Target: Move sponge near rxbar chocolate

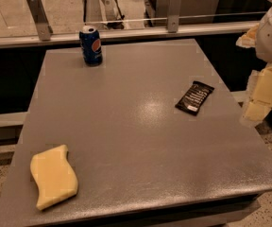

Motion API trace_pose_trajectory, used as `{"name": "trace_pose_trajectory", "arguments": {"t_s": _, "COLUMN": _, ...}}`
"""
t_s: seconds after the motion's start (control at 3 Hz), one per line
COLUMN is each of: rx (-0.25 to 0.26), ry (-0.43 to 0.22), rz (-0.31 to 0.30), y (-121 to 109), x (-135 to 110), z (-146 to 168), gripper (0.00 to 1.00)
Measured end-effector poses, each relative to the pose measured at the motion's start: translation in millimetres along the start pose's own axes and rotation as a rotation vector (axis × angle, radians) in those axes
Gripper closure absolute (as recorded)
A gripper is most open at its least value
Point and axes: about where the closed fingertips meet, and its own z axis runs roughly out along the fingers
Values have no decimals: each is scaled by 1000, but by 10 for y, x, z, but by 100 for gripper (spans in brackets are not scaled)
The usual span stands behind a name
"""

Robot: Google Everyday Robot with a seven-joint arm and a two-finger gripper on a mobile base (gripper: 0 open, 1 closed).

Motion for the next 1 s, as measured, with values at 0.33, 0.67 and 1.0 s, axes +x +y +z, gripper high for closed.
{"name": "trace_pose_trajectory", "arguments": {"t_s": 0.33, "rx": 0, "ry": 0, "rz": 0, "y": 0, "x": 0, "z": 0, "gripper": 0}}
{"name": "trace_pose_trajectory", "arguments": {"t_s": 0.67, "rx": -41, "ry": -72, "rz": -105, "y": 43, "x": -252, "z": 177, "gripper": 0}}
{"name": "trace_pose_trajectory", "arguments": {"t_s": 1.0, "rx": -136, "ry": -219, "rz": -301, "y": 395, "x": -779, "z": 492, "gripper": 0}}
